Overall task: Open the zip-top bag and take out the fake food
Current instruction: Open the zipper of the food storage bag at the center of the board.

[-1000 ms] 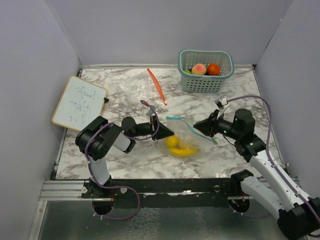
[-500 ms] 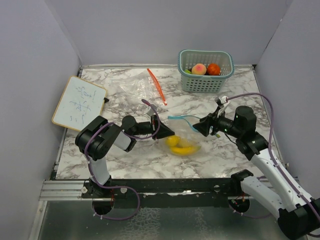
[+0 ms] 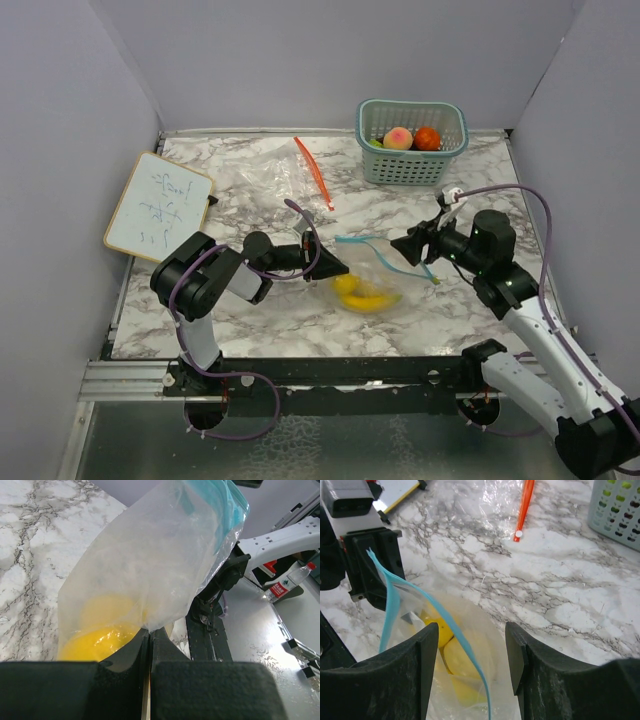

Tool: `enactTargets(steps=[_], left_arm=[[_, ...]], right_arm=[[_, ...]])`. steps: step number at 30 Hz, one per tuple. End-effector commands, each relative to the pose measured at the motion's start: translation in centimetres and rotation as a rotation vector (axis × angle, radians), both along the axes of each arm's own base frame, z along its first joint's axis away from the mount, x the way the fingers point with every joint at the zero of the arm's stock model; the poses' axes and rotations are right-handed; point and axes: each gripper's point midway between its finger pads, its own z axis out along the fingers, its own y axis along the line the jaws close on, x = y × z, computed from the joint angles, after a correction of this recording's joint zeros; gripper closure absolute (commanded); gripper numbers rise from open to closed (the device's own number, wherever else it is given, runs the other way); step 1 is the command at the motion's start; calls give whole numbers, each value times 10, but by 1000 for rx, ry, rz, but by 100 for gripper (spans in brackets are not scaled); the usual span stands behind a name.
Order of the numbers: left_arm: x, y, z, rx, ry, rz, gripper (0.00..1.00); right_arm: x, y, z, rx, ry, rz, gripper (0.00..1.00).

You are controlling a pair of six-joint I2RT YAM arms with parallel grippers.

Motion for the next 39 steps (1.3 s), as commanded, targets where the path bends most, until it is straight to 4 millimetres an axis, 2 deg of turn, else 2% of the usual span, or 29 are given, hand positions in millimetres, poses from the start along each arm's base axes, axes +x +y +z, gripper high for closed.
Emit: enactTargets(steps=[1, 5, 7, 9, 11, 13, 16, 19, 23, 27, 32, 35, 39], left_arm=[[-5, 2, 17, -56, -94, -26, 100], [-4, 2, 18, -59, -97, -25, 100], [-4, 1, 19, -63, -98, -28, 100], [-3, 1, 20, -66, -99, -30, 99], [-3, 1, 21, -68, -100, -26, 89], [0, 3, 23, -70, -100, -11, 80], [10, 11, 27, -80, -92, 56, 61], [26, 30, 40, -128, -68, 163, 37], [46, 53, 53, -172, -30, 305, 18], [71, 69, 52, -136, 31, 510, 10], [97, 96, 48, -40, 96, 762, 9], [100, 107, 54, -6, 107, 841, 9], [98, 119, 65, 19, 97, 901, 7]], right_arm=[[5, 8, -3, -17, 2, 40, 44], [3, 16, -13, -2, 29, 90, 46], [3, 18, -21, -7, 54, 103, 52], [4, 19, -26, -7, 76, 102, 68], [6, 21, -24, 12, 80, 99, 86], [8, 25, -15, 45, 71, 102, 97], [14, 31, 5, 78, 45, 117, 98], [26, 31, 30, 106, 12, 83, 98], [44, 30, 62, 148, -37, 21, 98], [60, 20, 89, 218, -90, -92, 98], [75, 5, 119, 316, -142, -225, 98], [77, 17, 129, 367, -131, -208, 98], [75, 59, 127, 318, -140, -216, 98]])
